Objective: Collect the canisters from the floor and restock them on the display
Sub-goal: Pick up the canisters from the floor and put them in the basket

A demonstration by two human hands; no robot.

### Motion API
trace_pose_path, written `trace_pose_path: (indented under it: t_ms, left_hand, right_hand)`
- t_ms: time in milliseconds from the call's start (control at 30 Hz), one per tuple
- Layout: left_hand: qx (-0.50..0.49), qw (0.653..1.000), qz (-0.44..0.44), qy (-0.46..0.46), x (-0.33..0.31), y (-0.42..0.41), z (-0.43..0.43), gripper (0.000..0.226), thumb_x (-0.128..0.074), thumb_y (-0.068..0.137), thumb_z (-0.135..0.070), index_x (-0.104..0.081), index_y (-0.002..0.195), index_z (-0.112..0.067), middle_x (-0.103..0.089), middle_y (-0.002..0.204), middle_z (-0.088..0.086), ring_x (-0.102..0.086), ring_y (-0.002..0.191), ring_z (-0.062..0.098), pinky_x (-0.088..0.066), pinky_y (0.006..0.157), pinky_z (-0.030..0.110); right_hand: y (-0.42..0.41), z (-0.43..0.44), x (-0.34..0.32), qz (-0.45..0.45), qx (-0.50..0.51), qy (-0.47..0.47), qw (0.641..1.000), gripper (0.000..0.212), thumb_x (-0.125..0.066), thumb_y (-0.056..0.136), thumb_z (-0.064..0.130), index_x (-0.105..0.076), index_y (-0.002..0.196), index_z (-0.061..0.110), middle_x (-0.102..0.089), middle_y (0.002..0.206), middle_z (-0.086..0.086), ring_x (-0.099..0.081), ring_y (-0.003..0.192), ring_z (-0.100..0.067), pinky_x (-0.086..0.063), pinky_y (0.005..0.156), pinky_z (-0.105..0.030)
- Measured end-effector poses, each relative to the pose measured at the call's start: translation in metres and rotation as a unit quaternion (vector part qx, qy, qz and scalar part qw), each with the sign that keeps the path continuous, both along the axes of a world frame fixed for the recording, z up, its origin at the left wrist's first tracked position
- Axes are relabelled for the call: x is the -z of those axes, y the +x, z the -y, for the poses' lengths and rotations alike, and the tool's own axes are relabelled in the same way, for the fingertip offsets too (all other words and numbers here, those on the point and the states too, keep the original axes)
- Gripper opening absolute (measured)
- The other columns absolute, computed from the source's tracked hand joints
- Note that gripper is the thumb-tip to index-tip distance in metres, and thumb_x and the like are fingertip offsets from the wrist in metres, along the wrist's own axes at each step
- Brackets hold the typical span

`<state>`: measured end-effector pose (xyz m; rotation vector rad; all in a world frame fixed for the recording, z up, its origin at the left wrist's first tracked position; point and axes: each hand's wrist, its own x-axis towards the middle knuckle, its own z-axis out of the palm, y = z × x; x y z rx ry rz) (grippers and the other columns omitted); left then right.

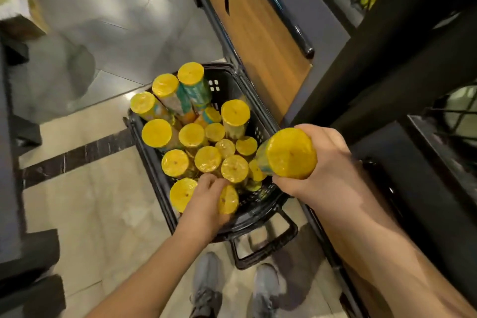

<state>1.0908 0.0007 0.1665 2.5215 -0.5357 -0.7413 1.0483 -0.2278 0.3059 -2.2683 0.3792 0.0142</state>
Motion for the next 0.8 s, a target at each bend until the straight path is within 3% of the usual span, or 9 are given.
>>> trace_pose_path:
  t_ms: [67, 133, 233, 300, 467, 633, 800]
  left_hand:
    - [0.01, 1.0, 0.001, 0.024, 0.008, 0.001, 0.003, 0.08, -0.086, 0.07, -0.018, -0.049, 0.141, -0.017, -0.037, 0.137, 0.003, -0.043, 0.129, 0.022, -0.035, 0.101, 0.02]
    - [0.013, 1.0, 0.012, 0.021, 0.015, 0.0, 0.005, 0.08, -0.087, 0.07, -0.019, -0.049, 0.141, -0.017, -0.04, 0.135, 0.003, -0.046, 0.127, 0.024, -0.042, 0.1, 0.027]
    - [0.04, 0.999, 0.021, 0.02, 0.025, -0.004, 0.005, 0.082, -0.089, 0.068, -0.023, -0.048, 0.139, -0.016, -0.042, 0.13, 0.004, -0.051, 0.12, 0.028, -0.051, 0.093, 0.035]
    - [0.053, 0.998, 0.031, 0.02, 0.028, -0.008, 0.005, 0.085, -0.091, 0.067, -0.027, -0.048, 0.14, -0.014, -0.044, 0.13, 0.005, -0.053, 0.117, 0.03, -0.055, 0.085, 0.038]
    - [0.065, 0.997, 0.03, 0.036, 0.023, -0.017, 0.001, 0.089, -0.083, 0.078, -0.03, -0.033, 0.151, -0.022, -0.033, 0.142, -0.001, -0.042, 0.13, 0.023, -0.054, 0.089, 0.03]
    - [0.063, 0.998, 0.018, 0.013, 0.014, -0.022, -0.009, 0.089, -0.074, 0.086, -0.027, -0.019, 0.157, -0.029, -0.018, 0.152, -0.009, -0.027, 0.141, 0.015, -0.044, 0.1, 0.023]
    - [0.058, 0.998, 0.027, -0.019, 0.001, -0.018, -0.016, 0.083, -0.073, 0.088, -0.032, -0.023, 0.155, -0.034, -0.016, 0.155, -0.012, -0.022, 0.144, 0.011, -0.04, 0.106, 0.021]
  right_hand:
    - [0.001, 0.002, 0.007, 0.01, 0.005, -0.006, 1.0, 0.068, -0.094, 0.066, 0.027, -0.046, 0.103, 0.057, -0.039, 0.11, 0.031, -0.043, 0.1, 0.007, -0.036, 0.072, -0.001]
    - [0.004, 0.005, 0.016, 0.008, 0.012, -0.023, 1.0, 0.071, -0.094, 0.065, 0.028, -0.047, 0.113, 0.052, -0.041, 0.112, 0.026, -0.039, 0.098, 0.008, -0.034, 0.074, -0.002]
    - [0.012, 0.007, 0.032, 0.002, 0.007, -0.064, 0.998, 0.077, -0.094, 0.065, 0.027, -0.055, 0.132, 0.032, -0.047, 0.12, 0.014, -0.036, 0.104, 0.008, -0.028, 0.078, -0.003]
    - [0.019, 0.007, 0.04, -0.014, 0.004, -0.067, 0.998, 0.08, -0.093, 0.067, 0.025, -0.055, 0.137, 0.026, -0.054, 0.127, 0.006, -0.041, 0.107, 0.001, -0.033, 0.081, -0.01]
    - [0.039, 0.007, 0.063, -0.092, -0.028, -0.067, 0.993, 0.075, -0.088, 0.071, 0.028, -0.05, 0.136, 0.03, -0.054, 0.127, 0.002, -0.055, 0.113, -0.021, -0.054, 0.09, -0.043]
    - [0.056, 0.002, 0.094, -0.193, -0.07, -0.093, 0.974, 0.075, -0.083, 0.078, 0.024, -0.042, 0.142, 0.027, -0.046, 0.136, -0.001, -0.052, 0.123, -0.026, -0.051, 0.094, -0.044]
    - [0.057, -0.005, 0.133, -0.226, -0.081, -0.098, 0.966, 0.062, -0.081, 0.073, 0.02, -0.044, 0.122, 0.032, -0.042, 0.119, 0.004, -0.056, 0.11, -0.025, -0.052, 0.087, -0.042]
